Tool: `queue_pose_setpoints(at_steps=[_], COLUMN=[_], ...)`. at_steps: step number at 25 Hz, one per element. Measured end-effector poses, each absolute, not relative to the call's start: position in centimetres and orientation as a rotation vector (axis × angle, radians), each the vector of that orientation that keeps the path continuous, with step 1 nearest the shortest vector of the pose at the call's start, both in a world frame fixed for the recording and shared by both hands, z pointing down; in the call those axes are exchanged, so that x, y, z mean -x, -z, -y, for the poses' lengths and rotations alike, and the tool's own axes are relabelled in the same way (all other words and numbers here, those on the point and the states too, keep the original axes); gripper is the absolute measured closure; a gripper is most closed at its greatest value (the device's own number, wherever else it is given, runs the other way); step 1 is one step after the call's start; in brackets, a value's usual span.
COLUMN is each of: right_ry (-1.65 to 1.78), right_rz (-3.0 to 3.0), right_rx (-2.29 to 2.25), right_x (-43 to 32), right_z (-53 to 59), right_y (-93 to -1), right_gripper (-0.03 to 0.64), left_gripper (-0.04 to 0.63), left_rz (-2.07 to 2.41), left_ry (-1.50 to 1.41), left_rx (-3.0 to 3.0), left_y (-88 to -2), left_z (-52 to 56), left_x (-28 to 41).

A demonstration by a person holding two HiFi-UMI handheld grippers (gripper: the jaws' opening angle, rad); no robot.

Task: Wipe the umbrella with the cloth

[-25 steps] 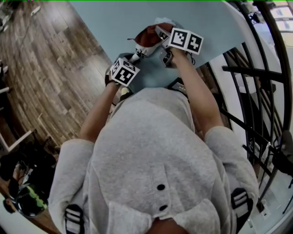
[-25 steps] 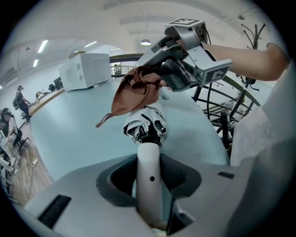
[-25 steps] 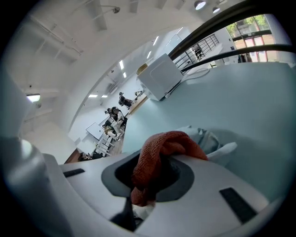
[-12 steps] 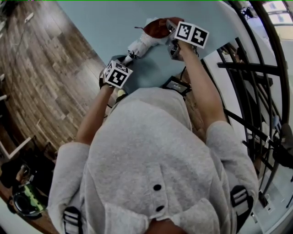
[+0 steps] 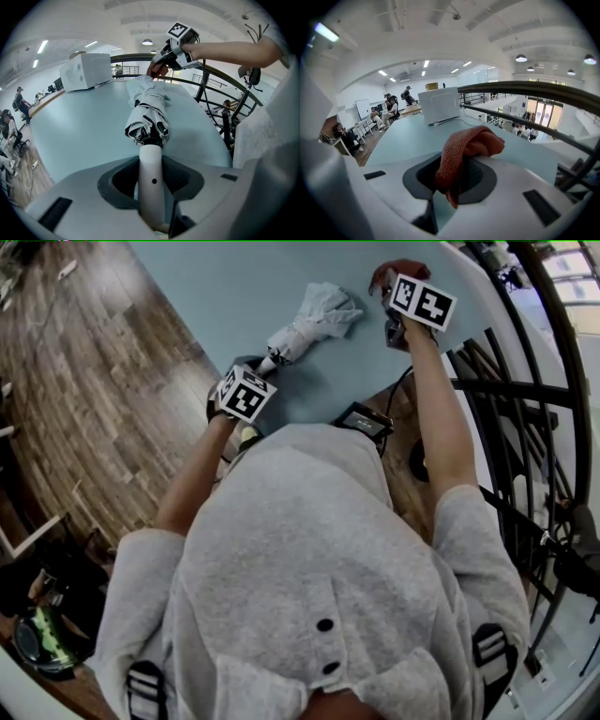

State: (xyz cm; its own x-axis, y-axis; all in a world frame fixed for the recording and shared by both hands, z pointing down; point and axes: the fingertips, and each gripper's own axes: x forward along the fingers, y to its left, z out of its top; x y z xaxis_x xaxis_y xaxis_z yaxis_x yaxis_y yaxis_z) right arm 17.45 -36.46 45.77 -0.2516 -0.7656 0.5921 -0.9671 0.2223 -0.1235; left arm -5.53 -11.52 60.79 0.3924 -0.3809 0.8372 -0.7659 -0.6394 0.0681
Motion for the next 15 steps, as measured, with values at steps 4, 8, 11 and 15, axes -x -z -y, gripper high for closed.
queue_pose_setpoints(at_steps=[4, 8, 11, 15], right_ry=[-0.520, -0.406, -0.337, -0.327], right_rz=[2.139, 2.168, 2.157, 2.110], right_rx=[-1.519, -1.198, -0.882, -0.611], right_x=[-15.4, -9.2, -3.6, 0.3], right_z=[37.6, 35.8, 32.1, 28.1], right_y=[-44.2, -45.8, -48.8, -51.7], right_gripper=[0.546, 0.546, 0.546, 0.546], left_gripper=[0.439, 0.439, 0.439, 0.439], left_rz=[0.979, 0.979, 0.984, 0.990], left_ry=[-1.155, -1.149, -1.154, -1.153], left_rx=[-2.208, -2.215, -2.208, -2.210], left_y=[-60.8, -60.6, -60.7, -60.7], left_z=[11.5, 11.6, 11.2, 11.4], left_x=[5.5, 5.4, 5.8, 5.6])
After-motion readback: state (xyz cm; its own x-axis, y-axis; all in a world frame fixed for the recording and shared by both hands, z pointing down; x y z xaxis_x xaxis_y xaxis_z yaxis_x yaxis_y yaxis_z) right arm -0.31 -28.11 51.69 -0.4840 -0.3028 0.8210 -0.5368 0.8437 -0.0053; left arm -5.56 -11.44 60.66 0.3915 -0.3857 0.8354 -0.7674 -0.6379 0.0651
